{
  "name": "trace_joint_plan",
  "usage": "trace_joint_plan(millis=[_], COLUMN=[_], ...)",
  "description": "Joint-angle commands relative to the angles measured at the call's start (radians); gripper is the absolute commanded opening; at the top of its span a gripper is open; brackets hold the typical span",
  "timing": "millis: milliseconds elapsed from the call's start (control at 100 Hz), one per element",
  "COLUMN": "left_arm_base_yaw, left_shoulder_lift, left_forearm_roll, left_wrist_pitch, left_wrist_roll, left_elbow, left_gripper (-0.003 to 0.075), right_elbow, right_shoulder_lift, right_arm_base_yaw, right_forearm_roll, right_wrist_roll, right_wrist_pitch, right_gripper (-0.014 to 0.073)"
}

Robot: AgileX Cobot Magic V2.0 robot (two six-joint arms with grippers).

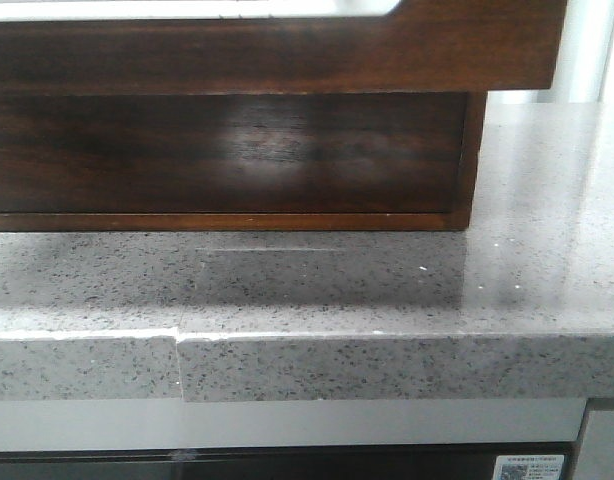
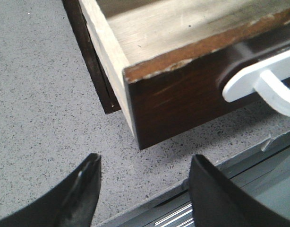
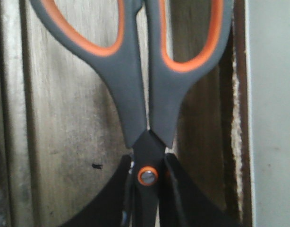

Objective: Put scissors in drawer with both arms
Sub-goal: 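Lift the scissors with the right gripper and carry them over the drawer, then lower the scissors into the drawer and open the right gripper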

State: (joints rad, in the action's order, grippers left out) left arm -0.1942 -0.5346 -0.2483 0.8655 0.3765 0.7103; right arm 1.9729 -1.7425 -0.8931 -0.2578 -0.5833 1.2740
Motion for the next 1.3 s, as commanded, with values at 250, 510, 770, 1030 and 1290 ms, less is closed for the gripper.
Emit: trace_joint_plan(millis=[250, 510, 770, 1030, 1290], left_arm_base_yaw=[-0.006, -0.006, -0.006, -0.006, -0.006], left_shoulder_lift=[-0.003, -0.003, -0.003, -0.003, -0.003], left_forearm_roll=[-0.019, -0.019, -0.019, -0.019, -0.019], left_wrist_pitch=[-0.070, -0.070, -0.070, -0.070, -0.070], left_wrist_roll=[-0.012, -0.012, -0.012, -0.012, -0.012], left_elbow=[0.028, 0.028, 0.028, 0.028, 0.028], left_gripper=[0.0389, 0.0389, 0.0389, 0.0389, 0.0389], right_elbow=[0.025, 0.025, 0.025, 0.025, 0.025], right_shoulder_lift=[0.003, 0.001, -0.001, -0.001, 0.002], right_arm_base_yaw=[0.000, 0.000, 0.000, 0.000, 0.000], right_forearm_roll=[-0.057, -0.086, -0.086, -0.086, -0.086], right_wrist_roll=[0.004, 0.004, 0.004, 0.004, 0.006], right_wrist_pitch=[0.035, 0.035, 0.035, 0.035, 0.035], right_gripper=[-0.0027, -0.0018, -0.0009, 0.0152, 0.0202])
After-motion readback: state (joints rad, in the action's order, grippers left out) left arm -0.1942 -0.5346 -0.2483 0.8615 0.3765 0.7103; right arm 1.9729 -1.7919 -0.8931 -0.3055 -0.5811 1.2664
